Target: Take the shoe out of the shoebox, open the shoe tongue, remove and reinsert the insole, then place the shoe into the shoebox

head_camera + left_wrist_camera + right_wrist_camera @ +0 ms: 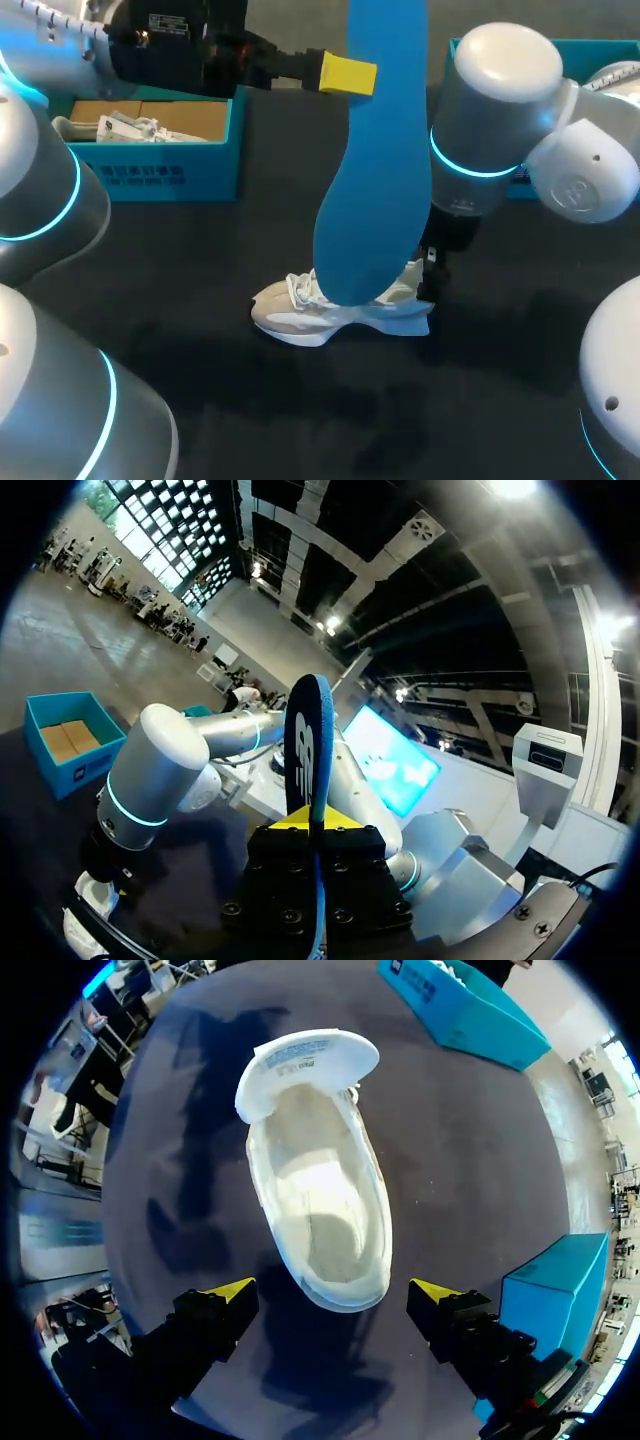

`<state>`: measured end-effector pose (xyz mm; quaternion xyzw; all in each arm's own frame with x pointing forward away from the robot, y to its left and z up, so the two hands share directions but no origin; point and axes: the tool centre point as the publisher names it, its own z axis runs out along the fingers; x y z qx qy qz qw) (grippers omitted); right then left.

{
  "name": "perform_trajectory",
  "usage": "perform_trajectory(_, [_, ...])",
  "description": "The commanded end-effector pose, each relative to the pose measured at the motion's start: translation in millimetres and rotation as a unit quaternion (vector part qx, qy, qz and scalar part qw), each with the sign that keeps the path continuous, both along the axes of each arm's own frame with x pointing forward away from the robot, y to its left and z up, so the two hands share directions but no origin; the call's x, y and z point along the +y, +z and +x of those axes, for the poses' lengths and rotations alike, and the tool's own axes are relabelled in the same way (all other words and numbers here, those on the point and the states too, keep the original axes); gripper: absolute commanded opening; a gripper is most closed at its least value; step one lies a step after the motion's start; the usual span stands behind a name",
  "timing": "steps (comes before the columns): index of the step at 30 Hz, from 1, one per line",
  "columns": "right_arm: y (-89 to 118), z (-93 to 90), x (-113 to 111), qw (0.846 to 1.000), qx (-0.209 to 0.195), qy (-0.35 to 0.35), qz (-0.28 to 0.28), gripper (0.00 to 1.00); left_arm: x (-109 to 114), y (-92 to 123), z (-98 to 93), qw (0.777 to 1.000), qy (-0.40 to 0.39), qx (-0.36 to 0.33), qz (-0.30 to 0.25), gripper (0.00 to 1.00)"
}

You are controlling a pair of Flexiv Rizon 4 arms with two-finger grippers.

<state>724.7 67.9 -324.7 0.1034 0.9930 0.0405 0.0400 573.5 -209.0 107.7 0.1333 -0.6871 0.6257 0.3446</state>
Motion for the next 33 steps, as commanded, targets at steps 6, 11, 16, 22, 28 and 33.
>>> perform_trajectory(6, [-0.5, -1.2, -0.8, 1.0, -0.001, 0.0, 0.0, 1.0, -1.6, -0.1, 1.2, 1.0, -0.001, 0.0, 0.001, 0.0])
perform_trajectory(11, [-0.5, -1.2, -0.8, 1.0, -0.001, 0.0, 0.0, 1.0, -1.6, -0.1, 1.2, 1.0, -0.001, 0.0, 0.001, 0.0])
perform_trajectory(16, [-0.5, -1.2, -0.8, 1.0, -0.001, 0.0, 0.0, 1.0, -1.6, -0.1, 1.2, 1.0, -0.001, 0.0, 0.001, 0.0])
perform_trajectory(22, [2.8, 6.9, 15.5, 1.0, 0.005, 0.018, -0.012, 1.0, -1.6, -0.1, 1.2, 1.0, -0.001, 0.0, 0.001, 0.0])
perform_trajectory(28, [6.4, 19.6, 29.0, 0.999, 0.005, 0.036, -0.007, 1.0, -1.6, -0.1, 1.2, 1.0, -0.001, 0.0, 0.001, 0.0])
perform_trajectory(33, [0.3, 30.8, 35.6, 0.999, 0.009, 0.048, -0.009, 1.0, -1.6, -0.1, 1.2, 1.0, -0.001, 0.0, 0.001, 0.0])
